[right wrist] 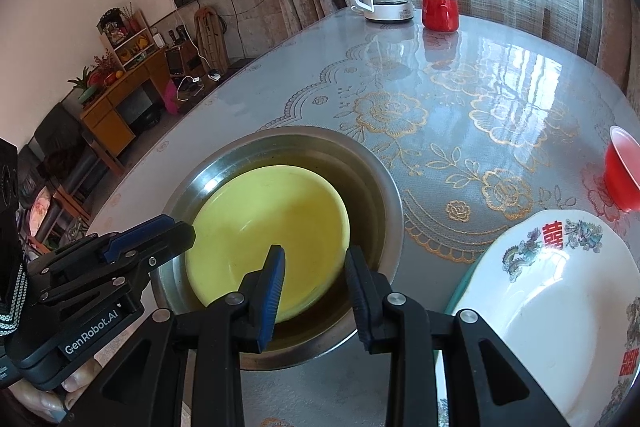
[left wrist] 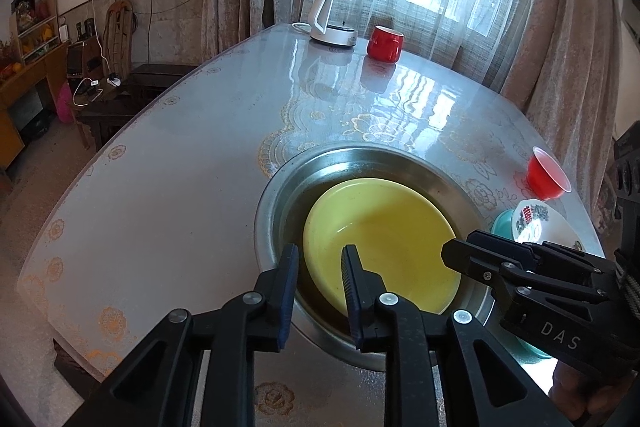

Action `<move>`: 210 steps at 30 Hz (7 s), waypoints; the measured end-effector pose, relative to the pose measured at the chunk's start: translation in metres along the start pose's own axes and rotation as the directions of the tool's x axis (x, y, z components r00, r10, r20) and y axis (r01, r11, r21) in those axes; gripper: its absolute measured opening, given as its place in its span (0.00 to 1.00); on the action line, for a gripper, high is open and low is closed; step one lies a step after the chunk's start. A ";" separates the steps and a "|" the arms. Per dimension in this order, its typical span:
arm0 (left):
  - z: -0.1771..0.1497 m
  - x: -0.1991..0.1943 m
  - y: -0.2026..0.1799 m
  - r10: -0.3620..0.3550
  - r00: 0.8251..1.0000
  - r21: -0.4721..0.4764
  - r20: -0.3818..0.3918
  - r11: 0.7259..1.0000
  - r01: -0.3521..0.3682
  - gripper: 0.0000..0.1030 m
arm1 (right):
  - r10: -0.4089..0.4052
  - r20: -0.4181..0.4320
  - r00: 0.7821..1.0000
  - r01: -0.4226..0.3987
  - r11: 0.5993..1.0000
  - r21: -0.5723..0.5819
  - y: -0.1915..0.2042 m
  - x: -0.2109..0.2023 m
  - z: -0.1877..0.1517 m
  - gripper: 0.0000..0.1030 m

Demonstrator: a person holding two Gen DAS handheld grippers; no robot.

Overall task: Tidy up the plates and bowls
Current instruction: 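Withdraw the right gripper and move it over the double-happiness plate, then move the right gripper past the plate stack to the red bowl, then close the right gripper on the red bowl rim, then lift the red bowl and carry it toward the steel bowl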

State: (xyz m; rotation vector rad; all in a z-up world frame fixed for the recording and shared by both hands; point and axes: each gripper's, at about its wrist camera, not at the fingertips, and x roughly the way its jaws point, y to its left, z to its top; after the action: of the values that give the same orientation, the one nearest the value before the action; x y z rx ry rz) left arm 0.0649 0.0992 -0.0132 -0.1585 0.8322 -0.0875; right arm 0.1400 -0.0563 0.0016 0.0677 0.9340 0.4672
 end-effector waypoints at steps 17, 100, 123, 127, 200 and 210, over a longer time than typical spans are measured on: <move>-0.001 -0.016 -0.016 -0.004 0.999 0.045 0.041 0.999 0.002 0.22 | 0.008 0.073 0.997 -0.014 0.997 0.082 -0.019 -0.027 -0.007 0.34; 0.119 0.163 -0.340 -0.309 0.903 0.196 -0.298 0.906 0.375 0.29 | -0.311 0.121 0.943 0.169 0.756 0.632 -0.342 -0.114 -0.003 0.37; 0.134 0.199 -0.345 -0.341 0.893 0.142 -0.295 0.908 0.394 0.29 | -0.282 0.111 0.953 0.145 0.745 0.651 -0.364 -0.096 0.004 0.37; 0.125 0.208 -0.355 -0.307 0.889 0.165 -0.340 0.911 0.378 0.27 | -0.264 0.107 0.959 0.129 0.738 0.662 -0.363 -0.094 -0.001 0.37; 0.061 0.042 -0.281 -0.316 0.944 0.294 -0.096 0.897 0.330 0.13 | -0.155 0.238 0.959 -0.018 0.804 0.594 -0.252 -0.144 -0.046 0.14; 0.048 0.025 -0.239 -0.291 0.954 0.258 -0.063 0.919 0.298 0.13 | -0.104 0.223 0.969 -0.034 0.841 0.540 -0.219 -0.127 -0.038 0.14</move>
State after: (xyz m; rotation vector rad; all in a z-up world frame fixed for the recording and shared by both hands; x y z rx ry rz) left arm 0.1140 -0.1341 0.0421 -0.0290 0.8071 -0.4842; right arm 0.1244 -0.3109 0.0194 0.6130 0.7972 0.1400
